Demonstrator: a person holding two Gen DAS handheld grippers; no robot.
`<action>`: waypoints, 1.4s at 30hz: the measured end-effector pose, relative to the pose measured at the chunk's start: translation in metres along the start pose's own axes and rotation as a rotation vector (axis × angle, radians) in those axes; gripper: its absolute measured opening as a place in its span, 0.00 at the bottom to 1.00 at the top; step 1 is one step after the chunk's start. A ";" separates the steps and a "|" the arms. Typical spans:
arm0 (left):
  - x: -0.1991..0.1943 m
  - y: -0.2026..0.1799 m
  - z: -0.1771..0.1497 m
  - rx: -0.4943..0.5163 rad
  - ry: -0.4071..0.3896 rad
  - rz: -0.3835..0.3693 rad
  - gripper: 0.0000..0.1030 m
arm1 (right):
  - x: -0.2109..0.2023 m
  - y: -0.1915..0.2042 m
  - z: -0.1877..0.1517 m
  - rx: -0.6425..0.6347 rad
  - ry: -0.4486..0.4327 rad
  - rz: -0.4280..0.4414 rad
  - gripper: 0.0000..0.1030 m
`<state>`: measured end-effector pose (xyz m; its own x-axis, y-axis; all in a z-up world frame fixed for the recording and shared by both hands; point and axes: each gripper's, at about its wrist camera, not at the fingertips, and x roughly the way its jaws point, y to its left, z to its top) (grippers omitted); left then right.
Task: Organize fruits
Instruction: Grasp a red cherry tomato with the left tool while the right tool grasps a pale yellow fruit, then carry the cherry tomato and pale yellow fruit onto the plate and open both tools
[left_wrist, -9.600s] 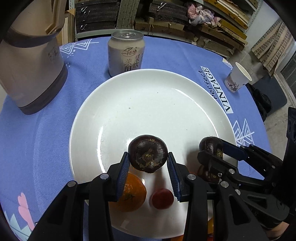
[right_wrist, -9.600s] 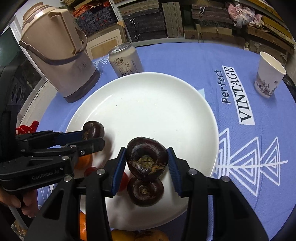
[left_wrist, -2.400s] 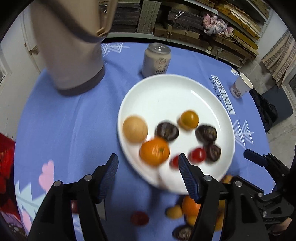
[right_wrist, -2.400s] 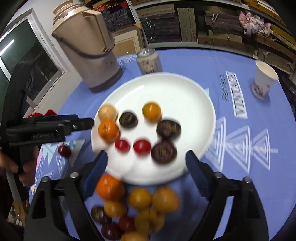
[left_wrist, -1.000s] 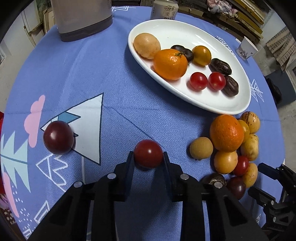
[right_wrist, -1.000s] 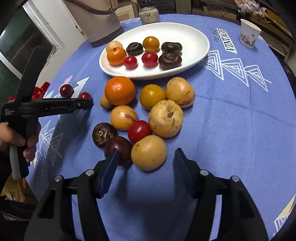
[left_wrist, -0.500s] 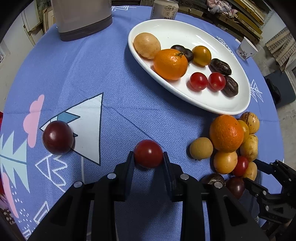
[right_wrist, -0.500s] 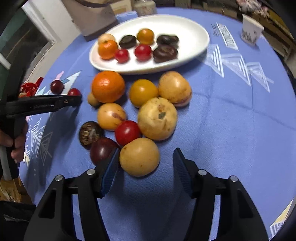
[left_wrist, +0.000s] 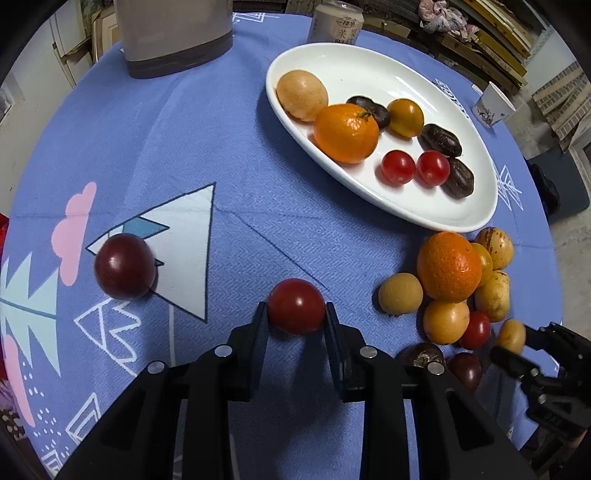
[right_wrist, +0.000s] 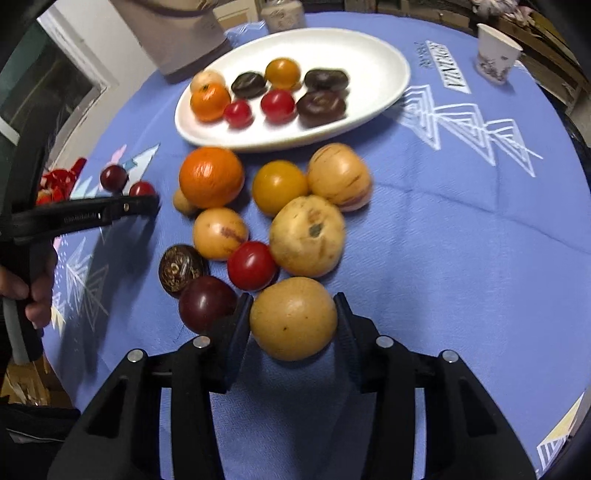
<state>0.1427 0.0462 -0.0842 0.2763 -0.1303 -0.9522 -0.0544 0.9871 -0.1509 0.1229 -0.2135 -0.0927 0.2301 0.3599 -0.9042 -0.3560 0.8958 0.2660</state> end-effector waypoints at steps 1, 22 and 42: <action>-0.004 0.000 0.000 0.000 -0.007 -0.002 0.29 | -0.005 -0.002 0.001 0.006 -0.010 0.004 0.42; -0.077 -0.046 0.053 0.099 -0.168 -0.060 0.29 | -0.080 0.002 0.098 -0.009 -0.269 0.070 0.42; -0.024 -0.065 0.124 0.124 -0.145 -0.047 0.29 | -0.011 -0.005 0.175 0.028 -0.245 0.113 0.42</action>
<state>0.2588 -0.0035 -0.0181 0.4117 -0.1703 -0.8953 0.0776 0.9854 -0.1518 0.2808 -0.1765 -0.0259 0.4035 0.5070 -0.7616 -0.3673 0.8522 0.3727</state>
